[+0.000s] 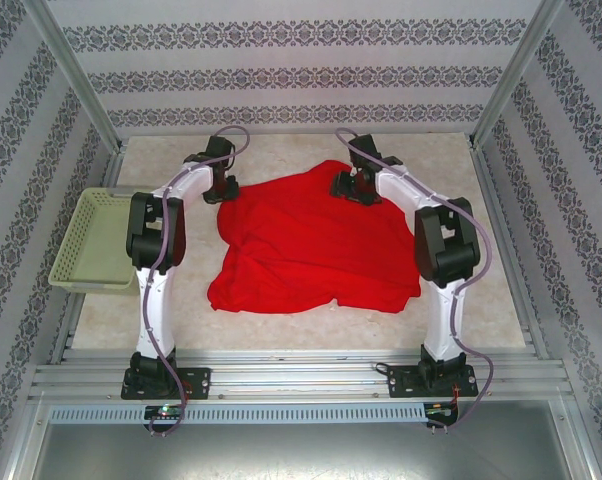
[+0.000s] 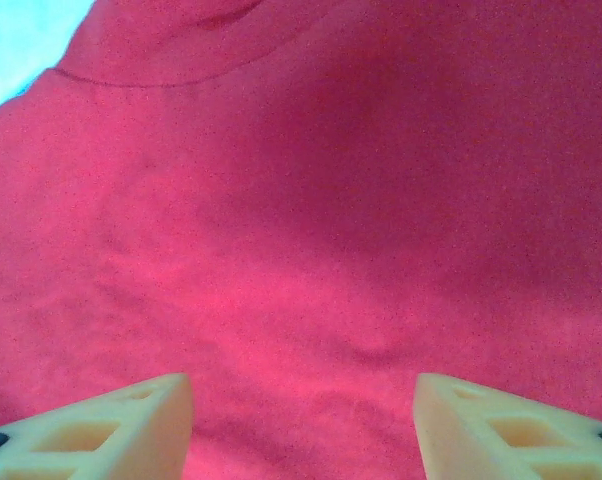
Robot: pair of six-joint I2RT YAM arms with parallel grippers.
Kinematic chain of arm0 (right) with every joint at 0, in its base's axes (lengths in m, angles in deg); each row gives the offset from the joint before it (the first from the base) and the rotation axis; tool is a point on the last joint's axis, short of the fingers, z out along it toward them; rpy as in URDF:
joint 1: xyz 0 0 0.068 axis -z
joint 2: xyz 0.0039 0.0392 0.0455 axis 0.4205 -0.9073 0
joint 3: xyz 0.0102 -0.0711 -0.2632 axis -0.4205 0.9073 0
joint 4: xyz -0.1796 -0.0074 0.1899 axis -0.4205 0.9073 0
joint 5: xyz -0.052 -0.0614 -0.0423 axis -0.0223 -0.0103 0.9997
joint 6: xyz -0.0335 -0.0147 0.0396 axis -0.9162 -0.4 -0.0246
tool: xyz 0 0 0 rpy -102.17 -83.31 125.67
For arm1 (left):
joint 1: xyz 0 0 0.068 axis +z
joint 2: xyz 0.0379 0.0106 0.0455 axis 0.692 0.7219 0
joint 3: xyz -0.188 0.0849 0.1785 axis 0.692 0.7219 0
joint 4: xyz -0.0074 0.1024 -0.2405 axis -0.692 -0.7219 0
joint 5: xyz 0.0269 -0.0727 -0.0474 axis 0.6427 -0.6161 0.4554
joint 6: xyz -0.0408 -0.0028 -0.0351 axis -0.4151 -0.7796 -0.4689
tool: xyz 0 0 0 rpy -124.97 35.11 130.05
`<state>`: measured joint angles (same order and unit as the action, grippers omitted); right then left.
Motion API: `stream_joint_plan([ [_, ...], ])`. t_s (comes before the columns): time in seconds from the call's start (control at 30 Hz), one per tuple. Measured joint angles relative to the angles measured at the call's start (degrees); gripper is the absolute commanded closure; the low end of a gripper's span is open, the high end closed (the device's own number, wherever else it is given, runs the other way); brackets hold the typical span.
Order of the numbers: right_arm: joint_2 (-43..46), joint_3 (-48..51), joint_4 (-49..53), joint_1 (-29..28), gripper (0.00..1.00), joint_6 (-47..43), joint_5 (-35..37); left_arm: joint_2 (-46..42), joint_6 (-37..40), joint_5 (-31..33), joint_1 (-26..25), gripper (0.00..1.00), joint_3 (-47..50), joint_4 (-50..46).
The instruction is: Fold the inside-out t-shirt
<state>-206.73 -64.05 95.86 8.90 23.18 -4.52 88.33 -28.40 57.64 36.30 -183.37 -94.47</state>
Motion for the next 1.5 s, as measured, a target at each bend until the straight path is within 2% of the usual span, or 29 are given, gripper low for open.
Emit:
stream_joint_plan([
  [0.13, -3.8, -2.8, 3.0, 1.9, 0.42, 0.0, 0.6, -4.1, -1.0, -3.1, 0.4, 0.95, 5.9, 2.3],
  [0.33, -3.8, 1.9, 4.5, 4.5, 0.43, 0.1, 1.7, -20.4, -6.8, -10.5, 3.9, 1.0, 24.3, 11.0],
  [0.7, 9.8, 22.7, -1.0, 5.2, 0.45, 0.7, 0.4, -42.9, -19.2, -20.5, 6.4, 0.99, 47.1, 26.7],
  [1.0, 17.9, 33.2, -3.5, 6.1, 0.46, 2.2, 0.8, -49.5, -27.8, -26.1, 11.8, 0.99, 59.0, 32.7],
  [1.3, 33.2, 49.6, -4.7, 9.1, 0.46, 4.9, 3.4, -56.3, -31.6, -27.5, 15.1, 1.0, 65.8, 33.3],
  [1.4, 36.1, 51.9, -4.6, 9.5, 0.45, 4.9, 3.5, -57.5, -30.8, -27.5, 14.6, 0.88, 66.7, 31.4],
  [1.5, 37.7, 51.4, -4.3, 9.3, 0.41, 4.4, 3.7, -57.6, -27.2, -26.5, 12.6, 0.72, 65.9, 26.7],
])
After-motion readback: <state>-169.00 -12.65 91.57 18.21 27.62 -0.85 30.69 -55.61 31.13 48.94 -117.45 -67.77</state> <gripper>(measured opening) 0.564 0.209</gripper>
